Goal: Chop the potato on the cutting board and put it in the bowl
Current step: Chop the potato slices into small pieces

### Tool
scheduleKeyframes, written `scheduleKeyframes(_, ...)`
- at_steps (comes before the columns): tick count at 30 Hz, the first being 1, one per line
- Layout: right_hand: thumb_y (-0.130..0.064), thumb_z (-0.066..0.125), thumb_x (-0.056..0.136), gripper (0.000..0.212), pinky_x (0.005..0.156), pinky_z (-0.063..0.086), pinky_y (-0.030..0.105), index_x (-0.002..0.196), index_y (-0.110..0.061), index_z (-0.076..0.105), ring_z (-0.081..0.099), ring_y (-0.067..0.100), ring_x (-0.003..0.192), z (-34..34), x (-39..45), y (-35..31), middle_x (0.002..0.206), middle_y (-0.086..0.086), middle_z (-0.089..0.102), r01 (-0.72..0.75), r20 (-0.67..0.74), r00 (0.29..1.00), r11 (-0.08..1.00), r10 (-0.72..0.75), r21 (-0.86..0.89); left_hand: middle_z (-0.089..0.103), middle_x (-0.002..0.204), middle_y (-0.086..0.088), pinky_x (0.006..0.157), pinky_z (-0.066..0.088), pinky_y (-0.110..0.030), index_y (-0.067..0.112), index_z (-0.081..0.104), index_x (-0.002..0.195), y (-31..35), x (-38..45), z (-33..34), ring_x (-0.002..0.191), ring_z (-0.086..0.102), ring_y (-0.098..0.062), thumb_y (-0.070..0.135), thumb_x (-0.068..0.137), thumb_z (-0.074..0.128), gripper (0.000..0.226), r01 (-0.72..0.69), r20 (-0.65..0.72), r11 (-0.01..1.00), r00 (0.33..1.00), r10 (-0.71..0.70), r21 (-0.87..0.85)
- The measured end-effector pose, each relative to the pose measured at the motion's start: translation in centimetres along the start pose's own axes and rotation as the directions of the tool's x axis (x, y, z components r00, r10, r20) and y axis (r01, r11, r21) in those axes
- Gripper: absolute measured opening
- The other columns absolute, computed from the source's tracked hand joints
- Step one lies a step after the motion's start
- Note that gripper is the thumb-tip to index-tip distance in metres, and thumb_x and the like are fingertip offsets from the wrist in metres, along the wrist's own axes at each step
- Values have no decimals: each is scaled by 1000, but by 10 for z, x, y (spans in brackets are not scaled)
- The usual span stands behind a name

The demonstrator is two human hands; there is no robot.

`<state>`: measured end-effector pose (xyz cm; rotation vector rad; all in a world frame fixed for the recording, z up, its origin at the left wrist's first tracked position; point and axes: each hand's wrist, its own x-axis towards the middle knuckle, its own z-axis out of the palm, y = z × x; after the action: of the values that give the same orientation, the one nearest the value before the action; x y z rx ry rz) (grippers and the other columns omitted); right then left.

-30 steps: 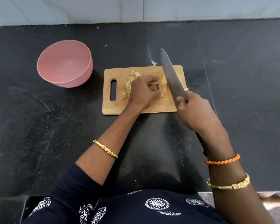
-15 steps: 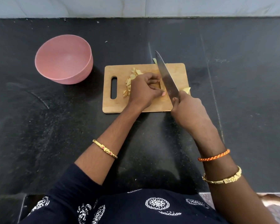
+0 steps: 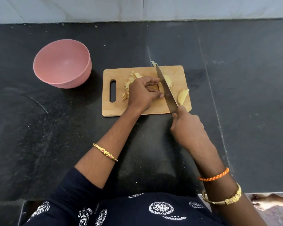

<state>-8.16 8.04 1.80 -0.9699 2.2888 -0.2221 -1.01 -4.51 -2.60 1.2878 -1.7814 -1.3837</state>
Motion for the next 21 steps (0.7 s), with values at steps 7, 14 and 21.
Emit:
scheduleKeyframes(7,-31,34,100,18,75,49,42,97,-16,42,57,34,87,-19,-18,5,97,14,54,19,1,1000,998,-19,64,69,103,-6,76,58,-24,8,69,104,1,0,-2,72,70,-9,3,59,85,48,44,-8,999,999,-44,-5)
scheduleKeyframes(14,-30,35,101,28,82,48,41,118,-12,47,54,31,94,-25,3,-12,111,16,56,33,-46,999,995,-29,91,70,98,-3,79,57,-25,8,70,101,3,-1,0,84,69,-14,6,58,87,46,47,-23,999,999,-47,2)
scheduleKeyframes(21,-28,36,101,29,80,44,38,123,-13,47,48,26,86,-18,9,-14,99,10,50,20,-17,1000,994,-19,109,66,97,3,75,54,-15,8,68,107,6,-1,-2,81,68,-10,5,63,84,46,44,1,999,999,-44,27)
